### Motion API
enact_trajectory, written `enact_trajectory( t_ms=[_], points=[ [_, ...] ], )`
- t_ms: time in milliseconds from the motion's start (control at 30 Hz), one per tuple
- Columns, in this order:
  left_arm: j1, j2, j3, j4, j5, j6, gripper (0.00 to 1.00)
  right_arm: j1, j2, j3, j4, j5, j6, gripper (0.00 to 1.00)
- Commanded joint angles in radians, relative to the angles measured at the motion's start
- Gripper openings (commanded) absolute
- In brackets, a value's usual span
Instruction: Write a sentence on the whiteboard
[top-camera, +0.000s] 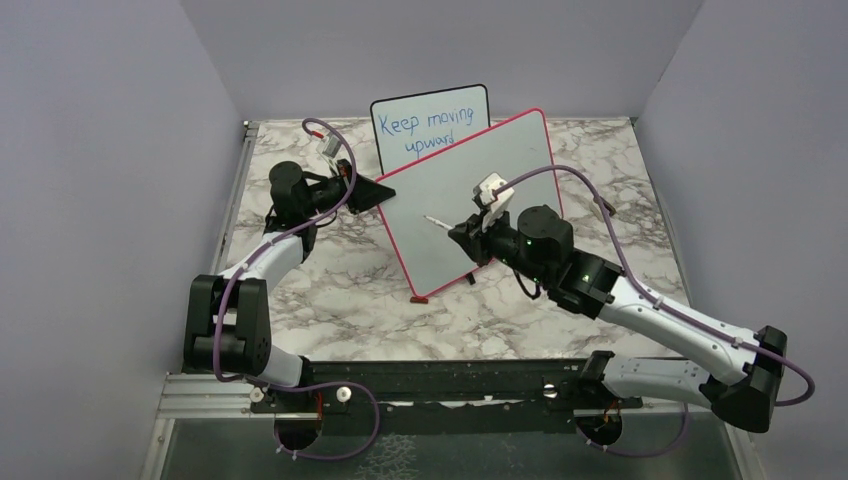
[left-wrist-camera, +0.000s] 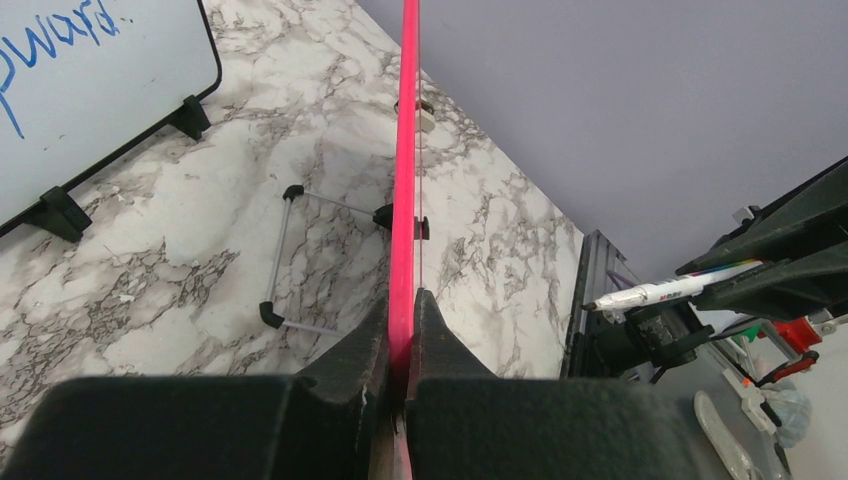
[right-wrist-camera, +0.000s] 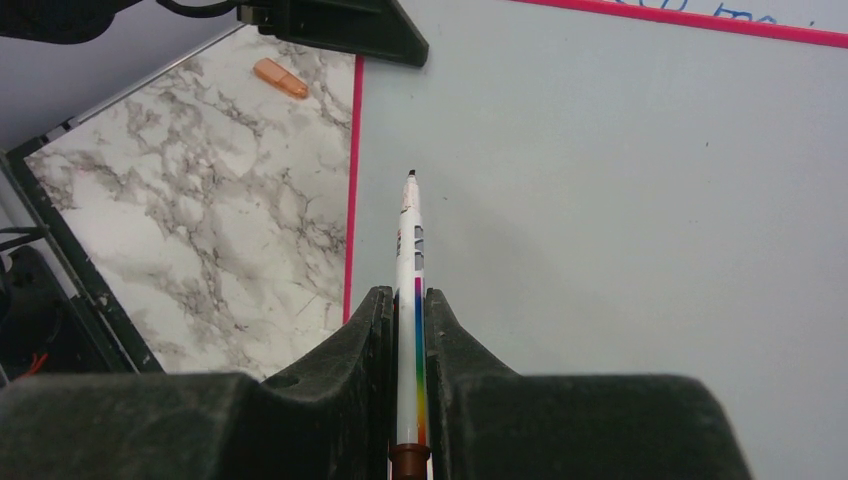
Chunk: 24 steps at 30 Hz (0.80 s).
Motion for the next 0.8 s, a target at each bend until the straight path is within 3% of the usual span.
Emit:
enact_trajectory(
  t_ms=[0, 633, 767],
  points=[
    [-0.018, 0.023, -0.025, -0.026, -0.004, 0.034, 0.0, 0.014, 0.053, 0.073, -0.008, 0.104, 0.003, 0.01],
    [-0.015, 0.048, -0.016, -0.027, -0.024, 0.029, 0.0, 0.016, 0.178, 0.154, 0.07, 0.138, -0.023, 0.01],
    [-0.015, 0.046, -0.014, -0.027, -0.025, 0.033, 0.0, 0.057, 0.225, 0.193, 0.072, 0.209, -0.081, 0.01]
  ],
)
